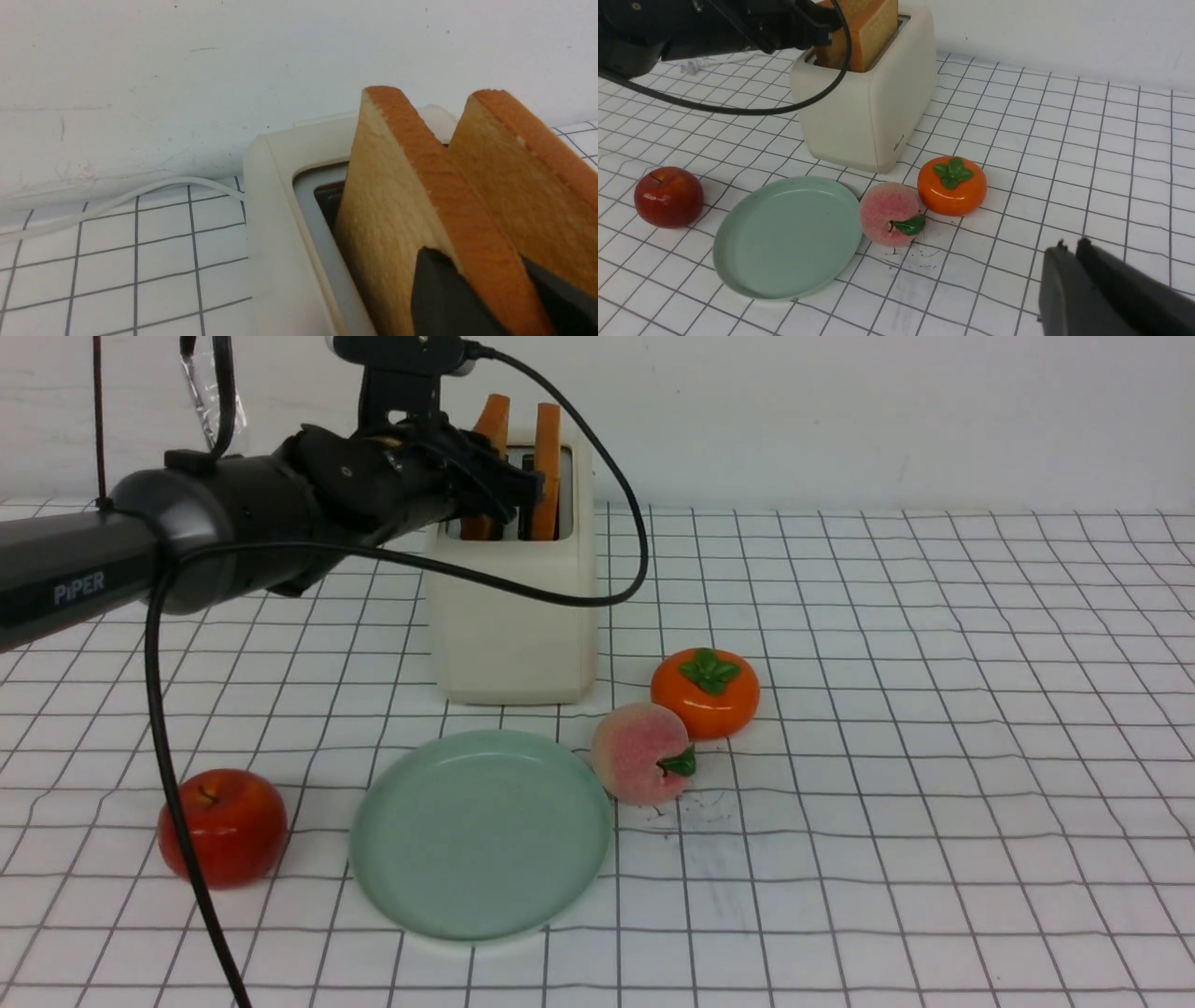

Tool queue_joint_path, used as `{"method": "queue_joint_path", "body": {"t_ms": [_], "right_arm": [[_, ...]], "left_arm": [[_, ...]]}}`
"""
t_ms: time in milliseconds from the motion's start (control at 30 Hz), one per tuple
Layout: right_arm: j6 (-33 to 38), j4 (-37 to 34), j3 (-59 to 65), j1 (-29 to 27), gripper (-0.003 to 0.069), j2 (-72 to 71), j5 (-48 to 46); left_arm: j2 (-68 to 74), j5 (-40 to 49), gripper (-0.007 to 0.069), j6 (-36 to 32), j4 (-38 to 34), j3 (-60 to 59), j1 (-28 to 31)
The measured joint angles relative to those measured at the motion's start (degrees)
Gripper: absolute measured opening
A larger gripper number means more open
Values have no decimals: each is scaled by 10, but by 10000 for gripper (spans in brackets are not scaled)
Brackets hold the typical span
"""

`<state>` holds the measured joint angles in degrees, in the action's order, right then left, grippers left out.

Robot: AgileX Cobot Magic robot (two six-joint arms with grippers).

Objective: Take toasted bread from bread machine on white checkered table place on plate.
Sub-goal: 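Reach for a toast slice standing in the toaster with the left gripper, then place the slice of bread on the plate with the left gripper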

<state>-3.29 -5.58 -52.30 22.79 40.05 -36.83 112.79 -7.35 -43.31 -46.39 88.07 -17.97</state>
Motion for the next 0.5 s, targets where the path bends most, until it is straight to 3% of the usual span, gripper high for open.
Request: {"method": "queue_joint_path", "body": {"t_ms": [267,500], "right_arm": [[0,0,0,0,-5,0,19],[0,0,0,0,-7,0,56]], "left_arm": [[-23,-13,100,0,-1,0,-1],[-146,-3,100,0,-19,0,-1]]}}
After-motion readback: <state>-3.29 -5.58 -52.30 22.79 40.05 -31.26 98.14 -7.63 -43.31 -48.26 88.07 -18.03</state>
